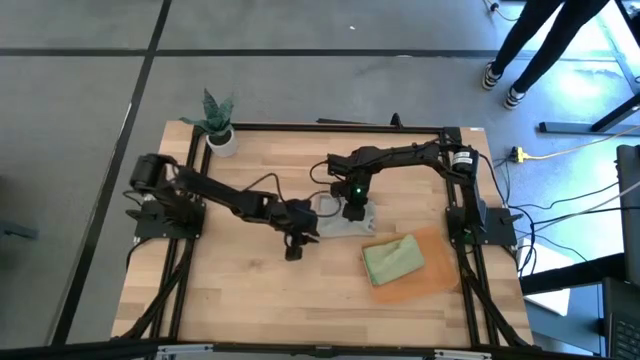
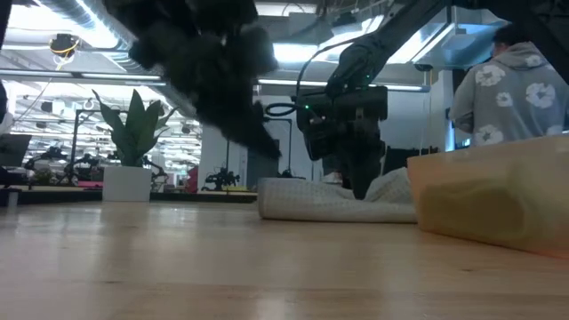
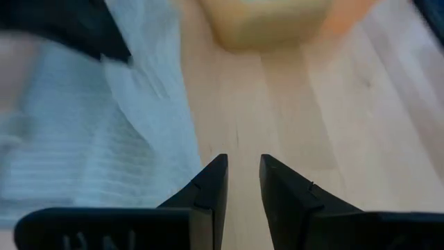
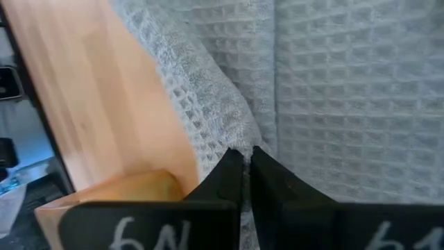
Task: Roll microfiber towels into tight, uniform cylinder then place into a basket
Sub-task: Roll the gray microfiber towel
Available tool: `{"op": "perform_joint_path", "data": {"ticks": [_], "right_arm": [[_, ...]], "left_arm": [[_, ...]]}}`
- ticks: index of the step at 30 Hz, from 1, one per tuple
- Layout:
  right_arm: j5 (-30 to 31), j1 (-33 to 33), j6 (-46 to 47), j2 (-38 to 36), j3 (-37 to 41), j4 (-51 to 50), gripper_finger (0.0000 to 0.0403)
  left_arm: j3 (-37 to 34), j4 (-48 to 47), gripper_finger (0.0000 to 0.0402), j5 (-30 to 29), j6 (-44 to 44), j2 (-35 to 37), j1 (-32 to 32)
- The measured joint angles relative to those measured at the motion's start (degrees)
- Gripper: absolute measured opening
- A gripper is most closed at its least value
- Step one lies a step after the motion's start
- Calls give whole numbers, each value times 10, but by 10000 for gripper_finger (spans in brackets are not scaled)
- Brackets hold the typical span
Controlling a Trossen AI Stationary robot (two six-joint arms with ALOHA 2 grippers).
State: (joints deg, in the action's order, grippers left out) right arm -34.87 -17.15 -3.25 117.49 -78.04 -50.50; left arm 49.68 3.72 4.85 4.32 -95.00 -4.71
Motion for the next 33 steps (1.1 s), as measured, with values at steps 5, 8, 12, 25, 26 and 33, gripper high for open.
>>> {"op": "perform_joint_path", "data": {"ticks": [5, 8, 12, 25, 26, 33], "right_arm": [[-15, 0, 0, 0, 0, 0, 16], [-15, 0, 0, 0, 0, 0, 16], [-16, 0, 1, 0, 0, 0, 16], [-17, 2, 1, 0, 0, 0, 16], [-17, 2, 2, 0, 0, 0, 16], [-17, 2, 5, 0, 0, 0, 63]], "left_arm": [[0, 13, 76, 4, -2, -53, -1], [0, 17, 76, -17, -15, -72, 0], [0, 25, 76, -51, -25, -74, 6], [0, 38, 76, -62, -19, -77, 65], [0, 36, 76, -58, -19, -80, 68], [1, 48, 76, -45, -20, -104, 71]]}}
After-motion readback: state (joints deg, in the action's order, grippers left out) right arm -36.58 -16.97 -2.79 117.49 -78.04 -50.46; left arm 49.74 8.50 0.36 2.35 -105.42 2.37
